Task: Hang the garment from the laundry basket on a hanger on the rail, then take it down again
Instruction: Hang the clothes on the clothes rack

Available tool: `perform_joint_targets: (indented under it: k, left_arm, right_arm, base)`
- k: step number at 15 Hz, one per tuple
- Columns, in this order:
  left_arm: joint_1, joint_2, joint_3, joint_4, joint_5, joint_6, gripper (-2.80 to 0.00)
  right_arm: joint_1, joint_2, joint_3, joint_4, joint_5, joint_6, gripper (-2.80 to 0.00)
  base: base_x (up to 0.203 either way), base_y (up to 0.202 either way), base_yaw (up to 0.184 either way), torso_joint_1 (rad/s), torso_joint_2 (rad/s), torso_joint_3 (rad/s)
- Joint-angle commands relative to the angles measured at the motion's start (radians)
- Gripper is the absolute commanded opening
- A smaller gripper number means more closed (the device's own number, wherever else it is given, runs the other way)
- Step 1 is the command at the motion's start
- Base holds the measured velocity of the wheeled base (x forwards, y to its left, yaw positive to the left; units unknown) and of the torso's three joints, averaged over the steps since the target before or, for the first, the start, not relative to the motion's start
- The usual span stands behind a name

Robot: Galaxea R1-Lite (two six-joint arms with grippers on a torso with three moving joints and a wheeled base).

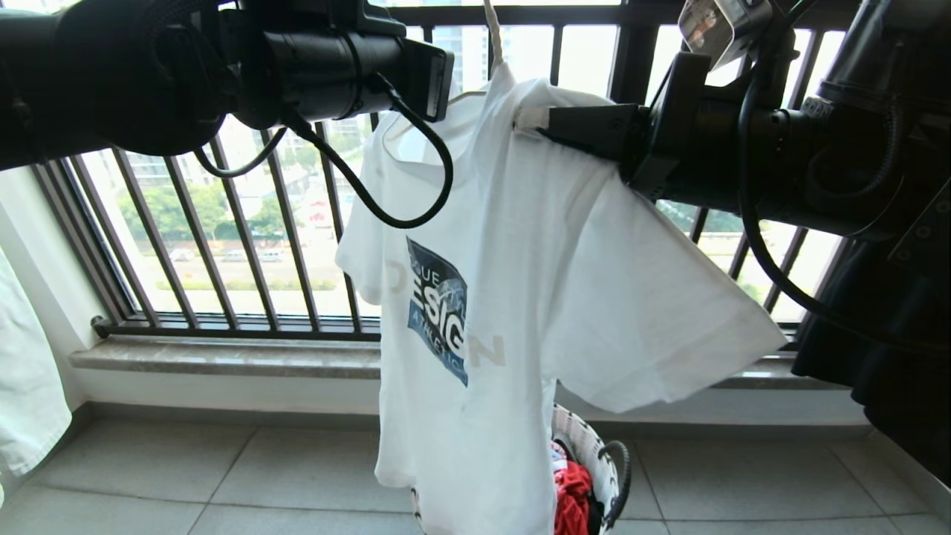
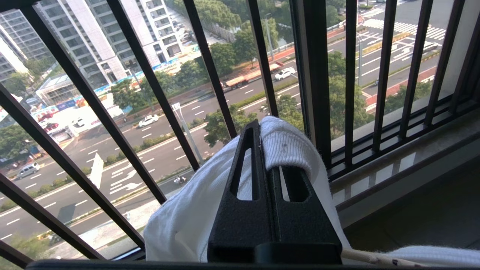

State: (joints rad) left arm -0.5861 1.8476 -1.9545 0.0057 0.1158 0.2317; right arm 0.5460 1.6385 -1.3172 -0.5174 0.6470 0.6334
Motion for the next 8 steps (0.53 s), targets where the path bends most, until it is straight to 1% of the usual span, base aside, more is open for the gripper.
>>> perform_joint_targets:
  k: [1, 2, 4, 6, 8]
  left_arm:
    - [-0.01, -0.031, 0.0, -0.001, 0.018, 0.0, -2.8]
    - [-0.005, -0.044, -0.001, -0.001, 0.045, 0.001, -2.8]
    - [0.032, -0.067, -0.001, -0.004, 0.095, 0.008, -2.8]
    - [0.062, -0.093, -0.001, -0.009, 0.114, 0.011, -2.8]
    - [0.062, -0.102, 0.0, -0.009, 0.125, 0.008, -2.8]
  right_arm:
    - [-0.008, 0.012, -0.007, -0.004, 0.0, 0.003, -2.8]
    - [-0.022, 0.014, -0.011, -0.004, -0.001, 0.003, -2.8]
    - [-0.032, 0.014, -0.014, -0.006, -0.003, 0.001, -2.8]
    - [-0.041, 0.014, -0.022, -0.006, -0.003, 0.0, -2.8]
    - [-0.046, 0.014, -0.027, -0.006, -0.006, 0.0, -2.8]
  base:
    - [0.0, 0.0, 0.0, 0.0, 0.0, 0.0]
    - [0.0, 0.0, 0.0, 0.0, 0.0, 0.0]
    - [0.0, 0.0, 0.0, 0.0, 0.0, 0.0]
    - [0.0, 0.0, 0.0, 0.0, 0.0, 0.0]
    - [0.0, 0.0, 0.0, 0.0, 0.0, 0.0]
